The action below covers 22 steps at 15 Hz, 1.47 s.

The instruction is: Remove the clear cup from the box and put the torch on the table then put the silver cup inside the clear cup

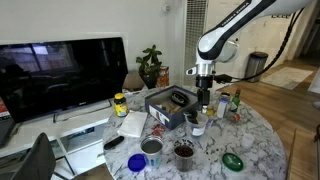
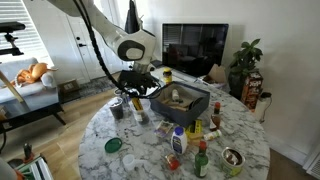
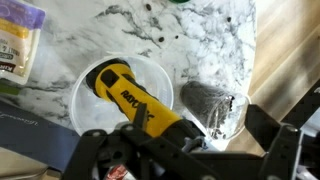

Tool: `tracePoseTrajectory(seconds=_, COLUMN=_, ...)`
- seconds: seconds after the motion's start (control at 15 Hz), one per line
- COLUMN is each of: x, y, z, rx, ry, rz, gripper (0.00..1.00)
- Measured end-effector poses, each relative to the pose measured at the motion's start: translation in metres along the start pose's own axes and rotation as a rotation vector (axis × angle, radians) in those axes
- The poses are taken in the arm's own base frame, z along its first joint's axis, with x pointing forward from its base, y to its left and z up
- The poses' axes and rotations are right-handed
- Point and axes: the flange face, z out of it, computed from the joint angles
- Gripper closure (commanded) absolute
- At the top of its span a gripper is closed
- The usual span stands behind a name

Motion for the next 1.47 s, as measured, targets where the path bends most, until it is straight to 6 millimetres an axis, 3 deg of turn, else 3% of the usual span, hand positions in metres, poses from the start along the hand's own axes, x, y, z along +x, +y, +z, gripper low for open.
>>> tracePoseTrajectory(seconds=0.47, x=0.002, y=0.020, z=0.011, rx=-0.137, ry=0.098, rz=-0.180, gripper=0.00)
tracePoseTrajectory(seconds=0.8, x=-0.002, y=0.019, z=0.031, rx=-0.090, ry=0.149, rz=-0.257, gripper=0.00)
tracePoseTrajectory(seconds=1.13, x=0.000, y=0.018, z=0.036, rx=-0.067, ry=0.234, rz=-0.333, gripper=0.00)
tracePoseTrajectory(seconds=1.27, x=0.001, y=0.019, z=0.035, rx=-0.071, ry=0.269, rz=-0.357, gripper=0.26)
tracePoseTrajectory(seconds=1.47, x=-0.001, y=0.021, z=0.036, rx=-0.066, ry=0.298, rz=-0.380, gripper=0.50)
